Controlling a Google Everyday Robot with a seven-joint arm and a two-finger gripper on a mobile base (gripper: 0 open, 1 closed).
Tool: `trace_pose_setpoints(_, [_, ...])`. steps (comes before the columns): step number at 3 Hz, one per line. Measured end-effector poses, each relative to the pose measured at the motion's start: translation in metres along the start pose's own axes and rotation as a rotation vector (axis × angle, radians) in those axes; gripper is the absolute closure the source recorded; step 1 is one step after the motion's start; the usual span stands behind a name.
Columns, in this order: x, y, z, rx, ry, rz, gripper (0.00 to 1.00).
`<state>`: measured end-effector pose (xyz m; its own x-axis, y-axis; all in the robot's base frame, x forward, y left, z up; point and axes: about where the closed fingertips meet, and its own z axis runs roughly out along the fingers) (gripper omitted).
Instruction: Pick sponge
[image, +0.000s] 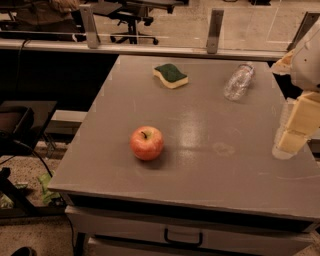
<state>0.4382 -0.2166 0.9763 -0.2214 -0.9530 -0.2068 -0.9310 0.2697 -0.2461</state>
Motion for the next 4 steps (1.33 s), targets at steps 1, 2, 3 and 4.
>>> trace_pose_setpoints(1, [-0.002, -0.006, 0.003, -0.001, 0.0, 0.004, 0.0])
trace_pose_setpoints(2, [-0.009, -0.026, 0.014, -0.007, 0.001, 0.015, 0.0])
trace_pose_setpoints(3, [-0.026, -0.064, 0.04, 0.008, -0.017, 0.05, 0.0])
trace_pose_setpoints(4, [-0.046, -0.1, 0.066, 0.013, -0.051, 0.077, 0.0])
